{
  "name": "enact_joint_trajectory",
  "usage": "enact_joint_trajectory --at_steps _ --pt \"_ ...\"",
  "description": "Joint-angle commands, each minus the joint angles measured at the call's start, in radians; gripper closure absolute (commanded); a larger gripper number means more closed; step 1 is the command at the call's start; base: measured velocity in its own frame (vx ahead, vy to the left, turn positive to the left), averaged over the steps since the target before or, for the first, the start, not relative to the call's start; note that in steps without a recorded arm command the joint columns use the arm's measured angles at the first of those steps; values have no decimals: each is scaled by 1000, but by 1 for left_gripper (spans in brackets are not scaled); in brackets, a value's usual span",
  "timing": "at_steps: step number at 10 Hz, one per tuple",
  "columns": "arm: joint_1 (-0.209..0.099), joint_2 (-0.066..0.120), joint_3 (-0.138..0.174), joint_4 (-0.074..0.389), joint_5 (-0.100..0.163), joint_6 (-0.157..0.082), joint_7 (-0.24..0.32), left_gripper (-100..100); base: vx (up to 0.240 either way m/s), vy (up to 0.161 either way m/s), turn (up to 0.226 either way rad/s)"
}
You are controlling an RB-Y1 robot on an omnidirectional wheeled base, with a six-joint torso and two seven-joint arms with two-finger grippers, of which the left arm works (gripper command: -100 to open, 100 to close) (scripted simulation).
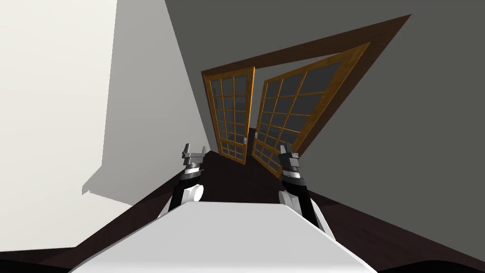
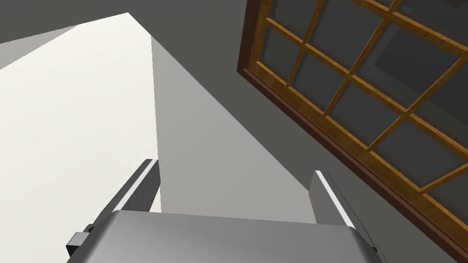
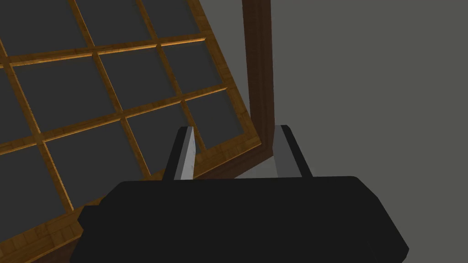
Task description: Push the door open
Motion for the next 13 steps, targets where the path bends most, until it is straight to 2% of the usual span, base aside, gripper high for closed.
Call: enact_joint_trajectory --at_steps 1,13 --pt "-10 3 -6 36 14 -11 24 -100 98 17 -152" --pt "-89 17 -53 335 129 -93 215 -100 94 27 -164"
